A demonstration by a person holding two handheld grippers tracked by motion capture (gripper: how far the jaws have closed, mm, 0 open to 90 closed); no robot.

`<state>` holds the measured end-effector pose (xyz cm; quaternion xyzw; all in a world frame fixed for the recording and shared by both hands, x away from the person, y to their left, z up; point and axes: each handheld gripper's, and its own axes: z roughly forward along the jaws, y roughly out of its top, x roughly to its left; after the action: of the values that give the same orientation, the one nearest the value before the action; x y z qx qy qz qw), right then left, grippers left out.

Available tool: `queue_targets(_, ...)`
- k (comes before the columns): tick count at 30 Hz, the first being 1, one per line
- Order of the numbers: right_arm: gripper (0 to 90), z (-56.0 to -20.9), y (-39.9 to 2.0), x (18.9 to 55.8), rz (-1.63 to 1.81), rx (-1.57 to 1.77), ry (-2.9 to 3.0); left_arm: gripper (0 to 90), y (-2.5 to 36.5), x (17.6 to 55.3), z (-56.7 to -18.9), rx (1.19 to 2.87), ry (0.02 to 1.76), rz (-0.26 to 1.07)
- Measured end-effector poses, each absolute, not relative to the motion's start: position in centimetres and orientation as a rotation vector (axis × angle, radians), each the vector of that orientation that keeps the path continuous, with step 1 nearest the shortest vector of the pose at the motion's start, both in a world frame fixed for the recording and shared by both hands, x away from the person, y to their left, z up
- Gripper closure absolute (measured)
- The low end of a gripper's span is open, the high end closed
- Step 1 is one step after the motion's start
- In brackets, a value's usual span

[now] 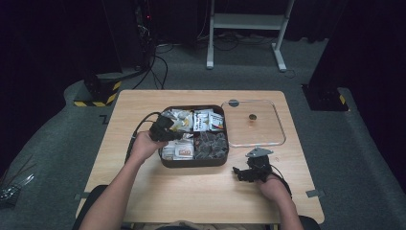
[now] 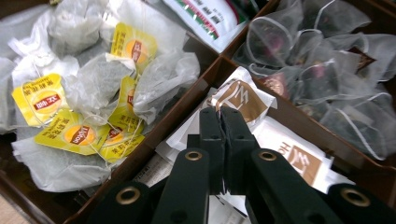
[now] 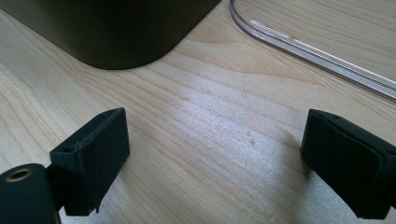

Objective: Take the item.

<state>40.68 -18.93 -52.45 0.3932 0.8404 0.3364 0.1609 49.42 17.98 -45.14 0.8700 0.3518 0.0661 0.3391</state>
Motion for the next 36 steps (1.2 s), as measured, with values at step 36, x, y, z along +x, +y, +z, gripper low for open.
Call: queue_targets(36,7.8,-52.4,-18.9,40.7,0.961,1.118,2.405,88.6,23.0,48.0,-42.8,2.091,1.023,0.19)
